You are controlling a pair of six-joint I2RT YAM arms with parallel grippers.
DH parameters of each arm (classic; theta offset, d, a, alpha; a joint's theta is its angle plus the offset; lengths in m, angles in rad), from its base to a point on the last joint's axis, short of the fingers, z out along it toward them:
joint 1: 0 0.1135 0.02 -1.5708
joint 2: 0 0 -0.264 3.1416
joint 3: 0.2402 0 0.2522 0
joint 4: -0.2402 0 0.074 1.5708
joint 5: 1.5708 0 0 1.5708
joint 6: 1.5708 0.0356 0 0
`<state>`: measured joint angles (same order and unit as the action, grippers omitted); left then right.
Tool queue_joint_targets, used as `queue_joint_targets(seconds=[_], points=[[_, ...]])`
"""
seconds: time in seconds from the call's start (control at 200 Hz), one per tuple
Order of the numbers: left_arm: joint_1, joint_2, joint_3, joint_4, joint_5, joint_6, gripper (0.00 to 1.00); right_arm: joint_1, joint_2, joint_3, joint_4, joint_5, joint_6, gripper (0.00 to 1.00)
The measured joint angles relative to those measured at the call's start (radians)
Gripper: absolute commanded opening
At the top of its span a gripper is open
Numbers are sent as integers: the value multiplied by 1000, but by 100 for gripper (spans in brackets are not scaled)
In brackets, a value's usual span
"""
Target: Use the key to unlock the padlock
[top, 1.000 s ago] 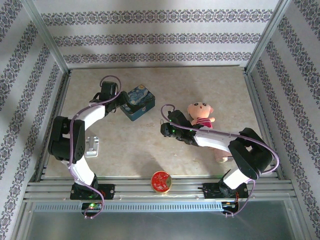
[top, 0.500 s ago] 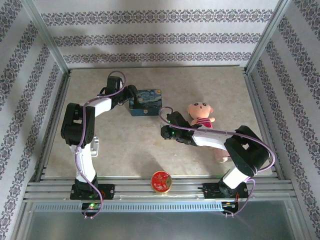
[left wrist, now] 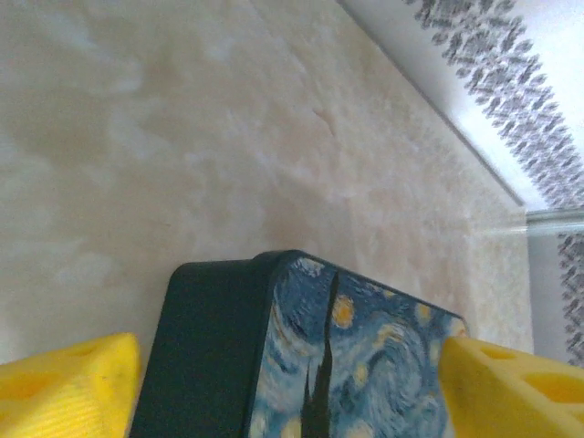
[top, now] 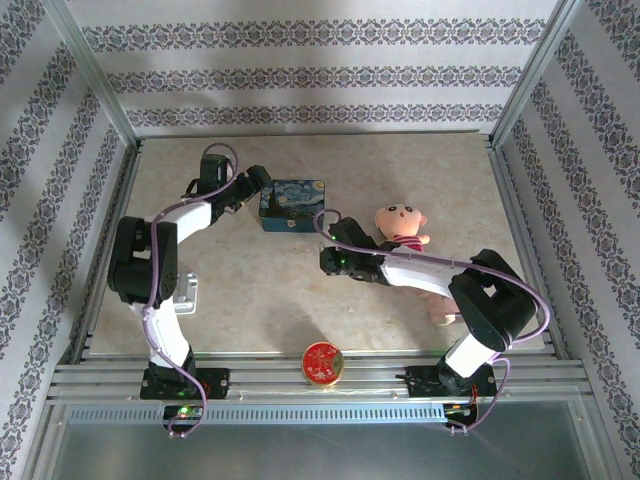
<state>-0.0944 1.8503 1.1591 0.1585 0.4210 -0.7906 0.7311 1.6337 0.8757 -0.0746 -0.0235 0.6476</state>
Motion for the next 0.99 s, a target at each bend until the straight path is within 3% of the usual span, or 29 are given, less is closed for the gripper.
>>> queue_joint_targets(seconds=[0.03,0.54,0.795,0.994], points=[[5,-28,-18,1,-5,3,100,0,7,11,-13,6,0,7],[55,-480,-334,-71,-149,88,99,0,55,66,-249,150,3,14],[57,-718,-492,-156,-269,137,99,0,85,78,-277,169,3,24],[59,-830,-510,-247,-356,183,99,0,111,97,-285,172,8,36]])
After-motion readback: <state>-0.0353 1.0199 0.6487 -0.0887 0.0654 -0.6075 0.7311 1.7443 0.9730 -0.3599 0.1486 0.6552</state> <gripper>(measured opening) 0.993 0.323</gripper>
